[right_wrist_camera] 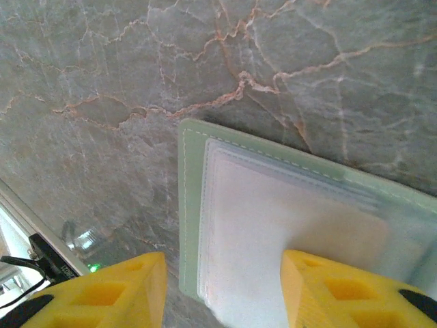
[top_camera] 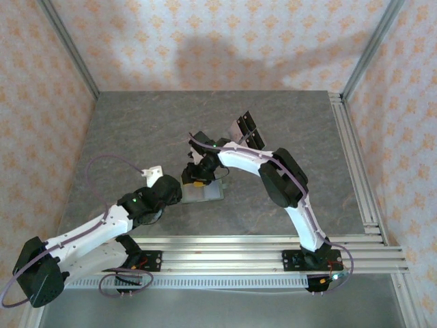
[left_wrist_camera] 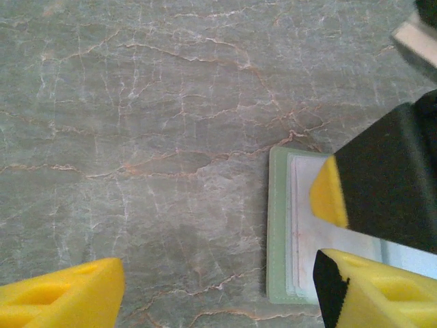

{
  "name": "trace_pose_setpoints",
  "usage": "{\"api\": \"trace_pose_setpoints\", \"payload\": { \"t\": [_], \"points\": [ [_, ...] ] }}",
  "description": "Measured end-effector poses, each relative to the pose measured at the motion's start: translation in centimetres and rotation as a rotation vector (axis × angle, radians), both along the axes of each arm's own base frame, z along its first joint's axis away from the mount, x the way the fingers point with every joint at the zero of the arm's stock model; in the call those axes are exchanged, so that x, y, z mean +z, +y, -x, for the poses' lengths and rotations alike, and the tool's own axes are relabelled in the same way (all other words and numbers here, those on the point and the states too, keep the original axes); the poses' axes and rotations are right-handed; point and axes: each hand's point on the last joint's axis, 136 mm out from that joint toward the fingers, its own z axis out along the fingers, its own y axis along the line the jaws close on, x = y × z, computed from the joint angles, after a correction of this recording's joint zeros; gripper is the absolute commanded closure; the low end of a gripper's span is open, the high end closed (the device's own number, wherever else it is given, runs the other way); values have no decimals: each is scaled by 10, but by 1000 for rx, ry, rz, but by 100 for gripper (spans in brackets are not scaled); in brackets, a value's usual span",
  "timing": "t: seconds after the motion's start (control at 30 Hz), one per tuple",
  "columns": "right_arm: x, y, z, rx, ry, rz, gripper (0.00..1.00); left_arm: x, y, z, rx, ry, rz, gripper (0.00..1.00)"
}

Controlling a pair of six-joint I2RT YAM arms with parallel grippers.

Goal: Put the credit cards into the card holder

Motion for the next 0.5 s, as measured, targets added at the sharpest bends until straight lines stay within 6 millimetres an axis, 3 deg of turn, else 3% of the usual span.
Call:
{"api": "trace_pose_setpoints", "payload": {
  "t": [0.1, 0.2, 0.27, 0.33, 0.4, 0.5],
  "points": [
    [30, -13, -13, -30, -53, -22, 53, -3, 0, 0, -2, 9, -9, 25],
    [81, -40, -40, -94, -161, -62, 53, -10, 0, 0, -8, 36, -32, 23],
    [115, -70, -64, -151, -262, -60, 53, -16, 0, -2, -8, 62, -49, 20],
    [133, -101, -84, -201, -345, -16, 54, -20, -3, -7, -12, 87, -61, 14],
    [138, -130, -102, -237, -406, 59, 55, -22, -6, -13, -17, 104, -72, 8],
    [121, -168, -115, -249, -440, 218, 59, -23, -13, -26, -30, 121, -78, 0]
  ]
}}
